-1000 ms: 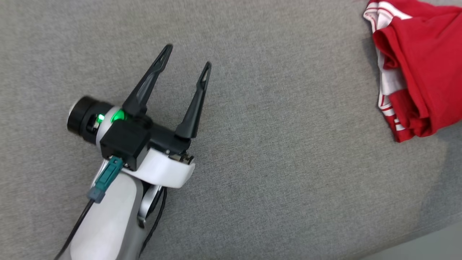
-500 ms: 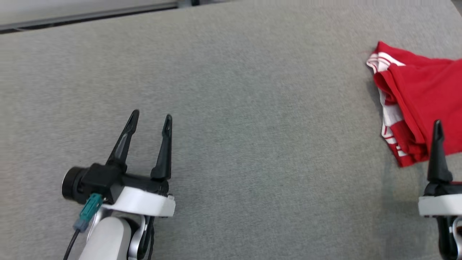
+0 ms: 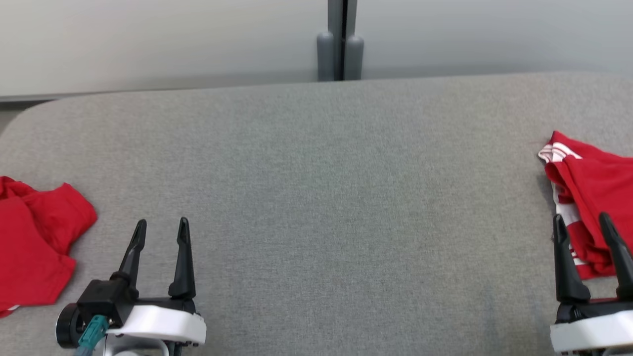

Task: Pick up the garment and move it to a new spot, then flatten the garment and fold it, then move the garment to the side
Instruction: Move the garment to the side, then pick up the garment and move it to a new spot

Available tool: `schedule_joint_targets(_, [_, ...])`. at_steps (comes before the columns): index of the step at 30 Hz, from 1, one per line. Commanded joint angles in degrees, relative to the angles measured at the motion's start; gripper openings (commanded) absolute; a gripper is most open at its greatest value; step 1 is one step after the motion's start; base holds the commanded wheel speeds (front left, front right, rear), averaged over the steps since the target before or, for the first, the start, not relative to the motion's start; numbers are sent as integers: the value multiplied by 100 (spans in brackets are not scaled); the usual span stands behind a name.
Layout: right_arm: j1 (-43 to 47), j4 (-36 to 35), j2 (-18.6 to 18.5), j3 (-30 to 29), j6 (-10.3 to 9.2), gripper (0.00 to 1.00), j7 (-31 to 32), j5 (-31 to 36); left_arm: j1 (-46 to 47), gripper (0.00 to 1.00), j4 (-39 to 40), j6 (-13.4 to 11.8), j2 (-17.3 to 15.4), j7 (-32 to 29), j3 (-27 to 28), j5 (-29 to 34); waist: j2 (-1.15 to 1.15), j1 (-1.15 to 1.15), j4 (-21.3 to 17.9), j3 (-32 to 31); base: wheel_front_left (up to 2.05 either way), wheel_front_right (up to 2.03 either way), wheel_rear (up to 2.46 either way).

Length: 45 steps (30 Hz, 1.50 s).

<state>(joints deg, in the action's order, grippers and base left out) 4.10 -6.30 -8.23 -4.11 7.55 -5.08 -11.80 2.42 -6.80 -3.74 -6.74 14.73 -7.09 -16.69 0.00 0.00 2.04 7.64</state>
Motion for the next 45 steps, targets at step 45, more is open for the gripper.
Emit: schedule_joint_targets(45, [1004,-734,267,-262,-8,100,765,32,-298,100,-316,-156,-184,-138,-193,-81,0,0,651,-969,0,0,0])
